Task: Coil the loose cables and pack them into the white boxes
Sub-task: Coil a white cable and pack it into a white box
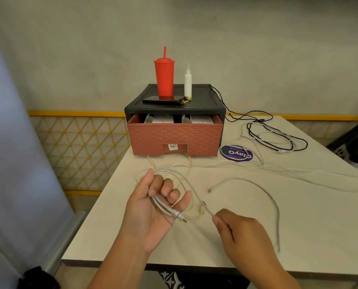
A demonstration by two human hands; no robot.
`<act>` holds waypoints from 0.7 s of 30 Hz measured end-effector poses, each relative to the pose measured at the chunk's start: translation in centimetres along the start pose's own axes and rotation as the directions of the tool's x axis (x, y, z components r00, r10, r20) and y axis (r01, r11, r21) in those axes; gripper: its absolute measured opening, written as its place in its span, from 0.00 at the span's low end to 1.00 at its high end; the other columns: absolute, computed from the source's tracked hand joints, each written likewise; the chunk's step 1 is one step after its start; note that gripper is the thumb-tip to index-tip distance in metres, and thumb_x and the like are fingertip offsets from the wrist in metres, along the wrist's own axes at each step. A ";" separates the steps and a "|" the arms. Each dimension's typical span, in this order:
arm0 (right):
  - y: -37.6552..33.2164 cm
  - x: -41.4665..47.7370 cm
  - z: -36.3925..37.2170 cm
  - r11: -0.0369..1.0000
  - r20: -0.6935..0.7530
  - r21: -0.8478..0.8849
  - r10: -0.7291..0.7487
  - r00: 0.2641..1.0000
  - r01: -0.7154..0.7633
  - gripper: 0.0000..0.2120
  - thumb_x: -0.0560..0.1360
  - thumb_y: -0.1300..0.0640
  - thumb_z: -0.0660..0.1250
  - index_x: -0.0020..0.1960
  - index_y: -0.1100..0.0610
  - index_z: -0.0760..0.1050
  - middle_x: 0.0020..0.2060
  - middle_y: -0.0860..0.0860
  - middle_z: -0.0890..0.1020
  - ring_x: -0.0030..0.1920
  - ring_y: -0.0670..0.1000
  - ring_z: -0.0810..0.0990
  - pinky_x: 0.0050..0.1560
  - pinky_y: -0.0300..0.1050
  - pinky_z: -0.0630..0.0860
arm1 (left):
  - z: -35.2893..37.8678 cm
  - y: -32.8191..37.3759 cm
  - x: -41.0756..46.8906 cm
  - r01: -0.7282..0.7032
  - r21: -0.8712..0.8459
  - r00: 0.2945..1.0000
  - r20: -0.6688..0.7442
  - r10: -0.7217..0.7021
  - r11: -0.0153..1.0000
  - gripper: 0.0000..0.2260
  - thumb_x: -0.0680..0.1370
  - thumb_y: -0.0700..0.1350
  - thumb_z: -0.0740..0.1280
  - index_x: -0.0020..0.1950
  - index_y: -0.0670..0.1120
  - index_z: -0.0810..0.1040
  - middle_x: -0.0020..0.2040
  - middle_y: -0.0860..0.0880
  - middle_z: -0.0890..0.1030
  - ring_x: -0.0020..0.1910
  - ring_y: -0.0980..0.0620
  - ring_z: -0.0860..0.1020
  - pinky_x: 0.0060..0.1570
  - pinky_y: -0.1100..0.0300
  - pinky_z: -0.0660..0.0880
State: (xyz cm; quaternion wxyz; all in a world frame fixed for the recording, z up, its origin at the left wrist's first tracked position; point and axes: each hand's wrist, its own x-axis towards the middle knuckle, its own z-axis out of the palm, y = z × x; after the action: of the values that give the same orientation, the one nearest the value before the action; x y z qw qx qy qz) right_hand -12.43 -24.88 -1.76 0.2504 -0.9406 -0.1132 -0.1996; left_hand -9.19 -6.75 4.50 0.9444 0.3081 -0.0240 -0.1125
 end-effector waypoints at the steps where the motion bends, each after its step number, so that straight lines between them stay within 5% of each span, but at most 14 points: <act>1: 0.0 -0.3 0.2 1.000 0.028 0.013 0.004 1.000 -0.004 0.17 0.74 0.39 0.48 0.32 0.47 0.63 0.19 0.44 0.62 0.21 0.44 0.64 0.23 0.31 0.55 | 0.0 0.1 0.1 -0.009 0.011 1.000 0.004 0.009 1.000 0.19 0.74 0.52 0.58 0.24 0.47 0.65 0.25 0.50 0.69 0.24 0.54 0.72 0.42 0.53 0.81; 8: -0.8 -1.4 0.9 0.994 0.121 0.081 -0.088 0.989 0.079 0.19 0.71 0.38 0.44 0.37 0.49 0.64 0.21 0.42 0.62 0.22 0.42 0.63 0.26 0.30 0.55 | -0.4 -0.3 0.0 -0.035 -0.035 0.992 0.124 0.039 0.999 0.12 0.64 0.49 0.68 0.40 0.44 0.83 0.43 0.46 0.83 0.43 0.48 0.82 0.53 0.45 0.76; 15: -2.3 -1.1 0.2 0.983 0.251 0.104 -0.172 0.953 0.150 0.24 0.66 0.36 0.36 0.38 0.50 0.63 0.26 0.46 0.64 0.27 0.45 0.63 0.29 0.34 0.58 | 0.1 -1.0 0.1 -0.144 0.271 0.984 0.140 0.109 0.952 0.09 0.73 0.47 0.64 0.39 0.49 0.84 0.48 0.47 0.83 0.48 0.51 0.81 0.56 0.48 0.73; 18: -2.8 -0.6 -1.1 0.986 0.217 0.069 -0.164 0.962 0.153 0.23 0.69 0.37 0.41 0.39 0.50 0.68 0.28 0.44 0.67 0.29 0.44 0.66 0.31 0.32 0.59 | -0.3 -1.3 0.0 -0.204 0.579 0.977 0.175 0.124 0.789 0.12 0.73 0.50 0.59 0.33 0.53 0.80 0.44 0.47 0.84 0.47 0.52 0.81 0.51 0.55 0.73; 21: -2.8 0.4 -2.3 0.977 0.074 0.030 -0.212 0.974 0.211 0.12 0.71 0.44 0.56 0.43 0.46 0.76 0.29 0.39 0.68 0.29 0.39 0.67 0.28 0.31 0.65 | -0.5 -1.8 -0.2 -0.209 0.840 0.977 0.207 0.060 0.501 0.15 0.79 0.51 0.56 0.35 0.53 0.76 0.38 0.50 0.84 0.41 0.56 0.80 0.45 0.60 0.70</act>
State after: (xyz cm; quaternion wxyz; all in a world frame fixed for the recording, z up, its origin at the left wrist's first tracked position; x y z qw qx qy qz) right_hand -13.68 -23.66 1.37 0.2335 -0.9274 -0.2244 -0.1874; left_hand -9.68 -7.81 3.08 0.6701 0.7214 -0.1713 -0.0350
